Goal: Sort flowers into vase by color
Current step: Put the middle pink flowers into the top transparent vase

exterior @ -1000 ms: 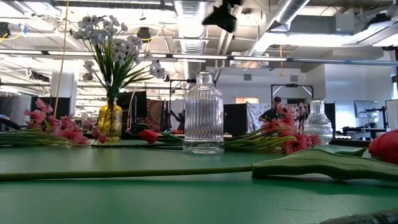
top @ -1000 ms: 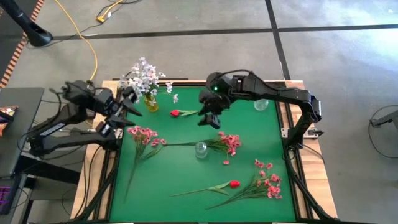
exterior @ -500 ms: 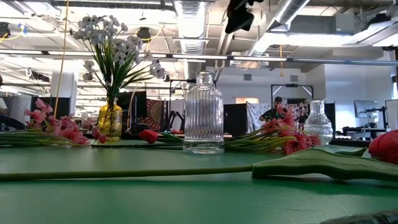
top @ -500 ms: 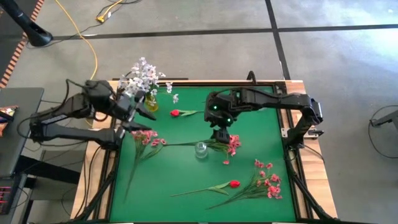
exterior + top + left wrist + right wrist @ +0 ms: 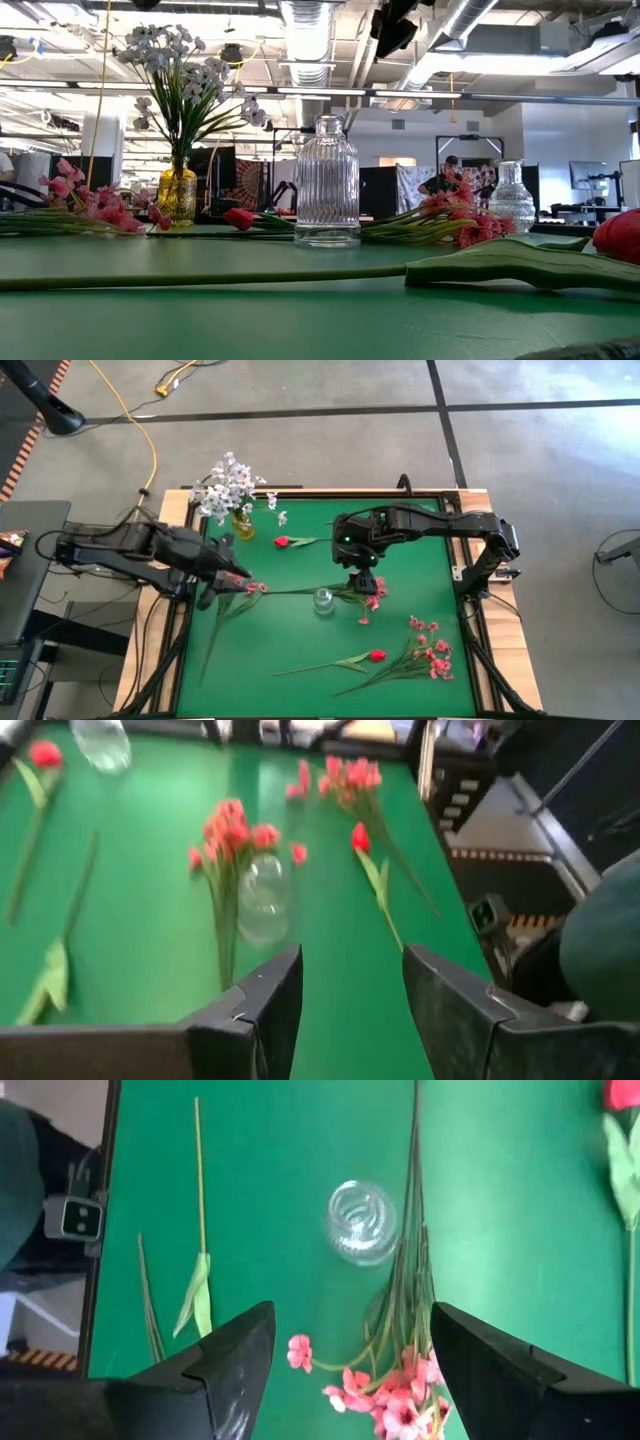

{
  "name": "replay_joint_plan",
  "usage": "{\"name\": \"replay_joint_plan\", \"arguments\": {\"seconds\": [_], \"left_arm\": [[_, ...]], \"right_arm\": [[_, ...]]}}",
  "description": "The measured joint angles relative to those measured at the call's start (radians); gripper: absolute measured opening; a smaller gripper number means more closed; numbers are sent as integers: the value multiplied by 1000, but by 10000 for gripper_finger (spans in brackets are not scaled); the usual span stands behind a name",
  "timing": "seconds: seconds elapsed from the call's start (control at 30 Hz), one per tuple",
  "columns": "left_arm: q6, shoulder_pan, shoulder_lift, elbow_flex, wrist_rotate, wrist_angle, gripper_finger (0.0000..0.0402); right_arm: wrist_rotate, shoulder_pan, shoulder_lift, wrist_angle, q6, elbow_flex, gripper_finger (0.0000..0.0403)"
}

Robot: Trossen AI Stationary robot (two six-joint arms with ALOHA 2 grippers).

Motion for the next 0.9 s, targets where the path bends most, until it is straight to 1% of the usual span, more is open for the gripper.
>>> {"name": "replay_joint_plan", "arguments": {"seconds": [0.17, 0.23, 0.3, 0.37, 0.43, 0.5, 0.6, 0.7, 0.8, 0.9], "left_arm": [[-23, -67, 22, -107, -51, 1, 162], [-24, -75, 29, -164, -94, 29, 162], [-20, -72, 31, -230, -135, 115, 162], [10, -56, 31, -310, -176, 250, 162], [50, -33, 43, -396, -191, 409, 162], [69, -7, 69, -471, -190, 530, 162], [68, 30, 133, -542, -183, 664, 162], [108, 57, 227, -561, -204, 697, 162], [155, 77, 332, -557, -210, 764, 162], [165, 90, 444, -555, -205, 847, 162]], "right_arm": [[0, 0, -8, -36, -23, -5, 295], [0, 0, -42, -17, -23, -49, 295], [0, -1, -105, 28, -23, -136, 295], [0, -4, -189, 112, -5, -245, 295], [-1, -17, -268, 230, 48, -352, 295], [-1, -23, -338, 322, 117, -443, 295], [2, -23, -420, 413, 196, -539, 295], [2, -11, -471, 476, 249, -600, 295], [7, 3, -486, 500, 275, -623, 295], [10, 20, -487, 504, 278, -624, 295]]}}
